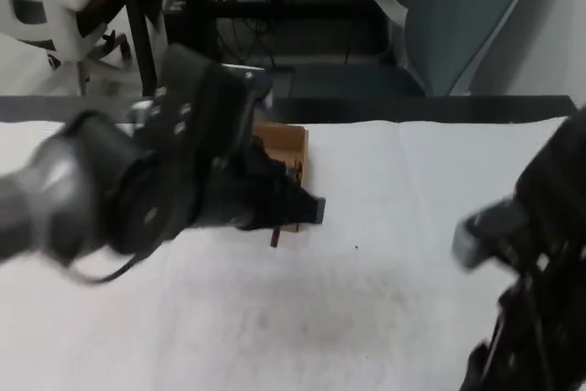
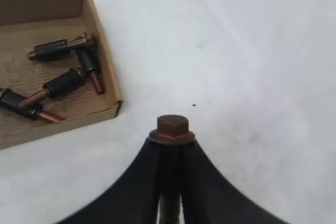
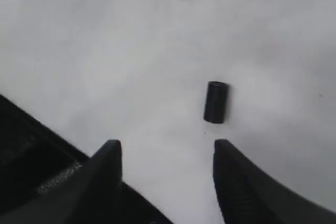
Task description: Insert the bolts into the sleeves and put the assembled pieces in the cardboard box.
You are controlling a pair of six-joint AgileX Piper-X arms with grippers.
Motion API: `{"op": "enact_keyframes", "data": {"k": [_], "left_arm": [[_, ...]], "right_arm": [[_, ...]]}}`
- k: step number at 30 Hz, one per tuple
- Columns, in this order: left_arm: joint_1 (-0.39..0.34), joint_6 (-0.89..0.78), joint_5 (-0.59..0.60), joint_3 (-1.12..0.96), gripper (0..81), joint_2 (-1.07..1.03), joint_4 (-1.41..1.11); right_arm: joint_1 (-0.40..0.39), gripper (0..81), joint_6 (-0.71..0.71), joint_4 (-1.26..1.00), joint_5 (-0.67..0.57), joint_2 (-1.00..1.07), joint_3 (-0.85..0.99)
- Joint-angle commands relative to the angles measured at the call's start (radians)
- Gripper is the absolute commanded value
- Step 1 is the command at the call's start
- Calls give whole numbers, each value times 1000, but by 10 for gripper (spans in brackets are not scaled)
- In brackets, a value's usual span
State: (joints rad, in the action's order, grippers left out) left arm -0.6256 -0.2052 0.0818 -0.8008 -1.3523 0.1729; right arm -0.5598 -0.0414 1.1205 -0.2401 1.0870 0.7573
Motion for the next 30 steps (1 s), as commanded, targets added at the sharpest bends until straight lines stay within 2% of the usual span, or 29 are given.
{"op": "enact_keyframes", "data": {"k": [1,7,15,17,18,20,25,30], "left_arm": [[-5,11,18,104,18,131,-51],[-5,15,18,204,18,341,-61],[-2,34,18,214,18,496,-65],[-2,36,18,214,18,519,-65],[-2,42,18,214,18,528,-65],[-2,42,18,214,18,542,-65],[-2,61,18,214,18,550,-55],[-2,94,48,215,18,558,-28]], "right_arm": [[-45,497,-20,-103,29,7,-69],[-60,497,-2,-179,158,110,-142],[-60,496,1,-330,153,287,-162],[-60,405,1,-330,181,323,-167],[-60,295,6,-330,205,338,-170],[-60,0,11,-361,259,347,-184],[-74,6,21,-474,271,283,-199],[-120,6,9,-695,180,64,-225]]}}
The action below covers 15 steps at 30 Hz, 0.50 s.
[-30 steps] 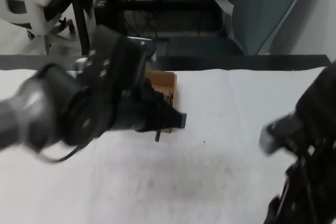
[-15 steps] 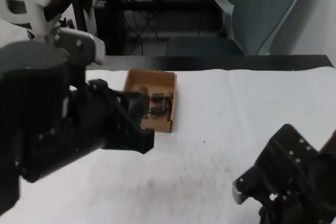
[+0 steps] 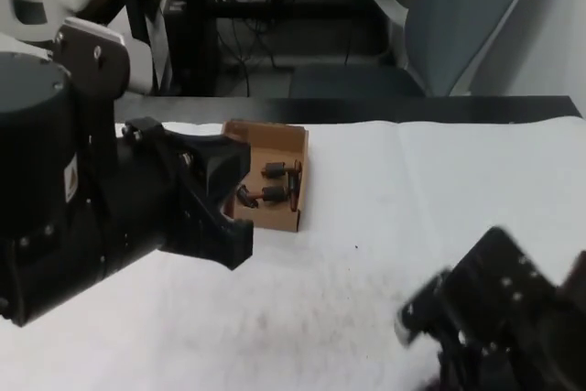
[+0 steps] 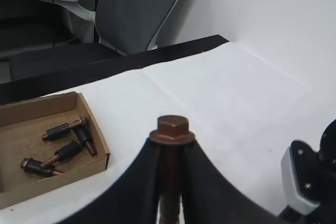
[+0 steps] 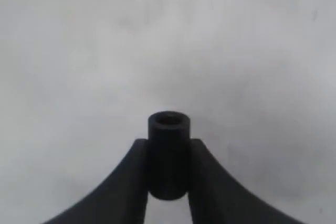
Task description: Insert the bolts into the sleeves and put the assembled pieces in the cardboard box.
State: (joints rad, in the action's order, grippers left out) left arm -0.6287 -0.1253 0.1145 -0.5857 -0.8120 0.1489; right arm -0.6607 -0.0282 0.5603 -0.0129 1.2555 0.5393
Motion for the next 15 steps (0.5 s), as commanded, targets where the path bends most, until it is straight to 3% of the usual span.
{"op": "enact_keyframes", "data": {"k": [1,8,15], "left_arm": [[-1,14,15,3,18,25,-10],[-27,-67,15,131,18,157,-277],[-139,-201,-54,323,18,207,-571]], "right_arm": [[-29,6,-20,-182,-69,-157,-21],[-127,6,-65,-518,-150,-426,-182],[-293,6,-101,-909,-165,-417,-300]]}}
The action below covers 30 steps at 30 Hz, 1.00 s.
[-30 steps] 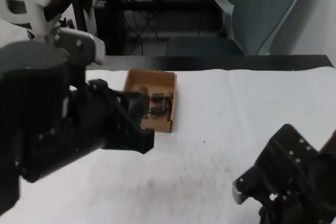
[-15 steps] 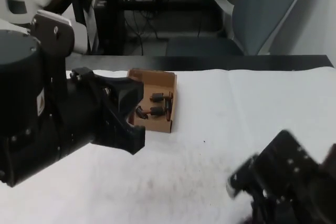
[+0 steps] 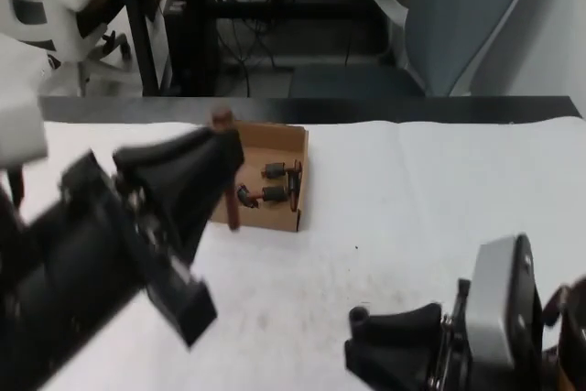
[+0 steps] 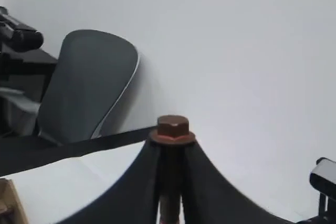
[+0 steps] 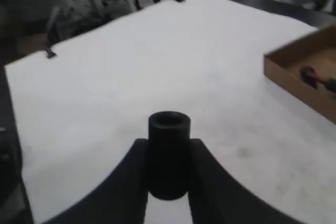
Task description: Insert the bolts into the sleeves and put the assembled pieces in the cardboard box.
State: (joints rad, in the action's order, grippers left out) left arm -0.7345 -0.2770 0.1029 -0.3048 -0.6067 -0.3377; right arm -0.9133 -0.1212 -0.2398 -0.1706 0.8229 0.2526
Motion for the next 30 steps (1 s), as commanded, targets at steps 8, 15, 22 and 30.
{"op": "enact_keyframes", "data": {"k": [8,15,22,30], "left_arm": [[-158,-105,-167,102,18,-17,-228],[-204,-105,-170,102,18,-17,-226],[-207,-109,-160,102,18,-17,-190],[-207,-97,-162,102,18,-17,-161]], "right_arm": [[-134,6,-6,-387,33,208,-13],[-134,6,-6,-454,33,295,8],[-134,6,-6,-480,57,295,7],[-134,6,-10,-492,61,295,7]]}}
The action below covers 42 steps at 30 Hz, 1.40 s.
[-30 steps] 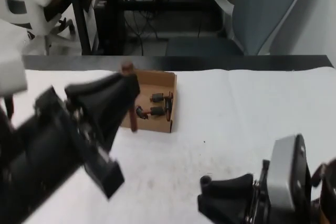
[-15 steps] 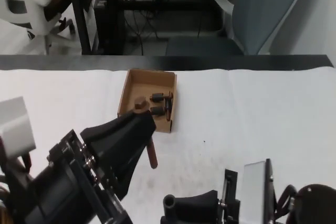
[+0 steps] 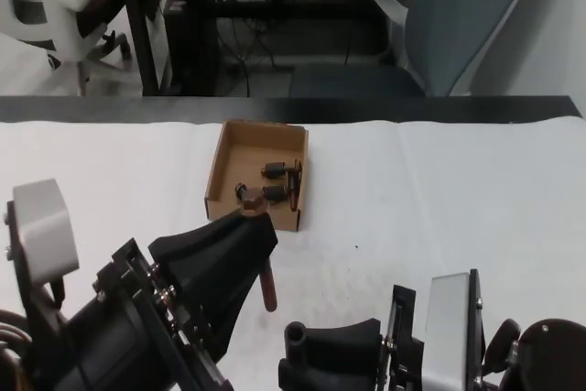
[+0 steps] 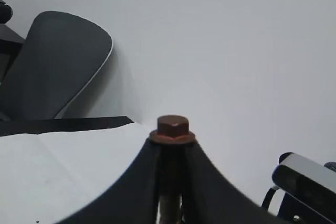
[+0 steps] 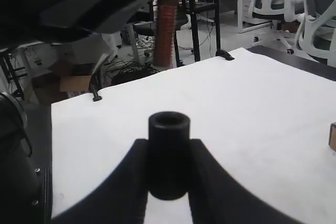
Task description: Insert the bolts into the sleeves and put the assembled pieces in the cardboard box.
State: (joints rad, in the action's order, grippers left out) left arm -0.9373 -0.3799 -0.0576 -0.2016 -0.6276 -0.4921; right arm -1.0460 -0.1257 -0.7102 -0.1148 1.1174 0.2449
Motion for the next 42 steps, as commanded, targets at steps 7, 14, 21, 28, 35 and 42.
{"op": "enact_keyframes", "data": {"k": [7,14,21,28,35,42], "left_arm": [[-4,1,1,-2,18,4,-5],[-4,-2,45,-2,18,4,-5],[-4,5,45,-2,18,4,-5],[-4,28,40,-2,18,4,-11],[-4,28,115,0,18,4,2],[-4,13,163,0,18,4,84]], "right_arm": [[-2,6,-69,-21,4,1,15],[-2,6,-77,-25,-7,1,35],[-2,6,-60,-15,-41,1,62],[-2,6,-69,18,-66,1,63],[-2,6,-69,18,-62,1,67],[2,6,-65,18,-62,1,67]]}}
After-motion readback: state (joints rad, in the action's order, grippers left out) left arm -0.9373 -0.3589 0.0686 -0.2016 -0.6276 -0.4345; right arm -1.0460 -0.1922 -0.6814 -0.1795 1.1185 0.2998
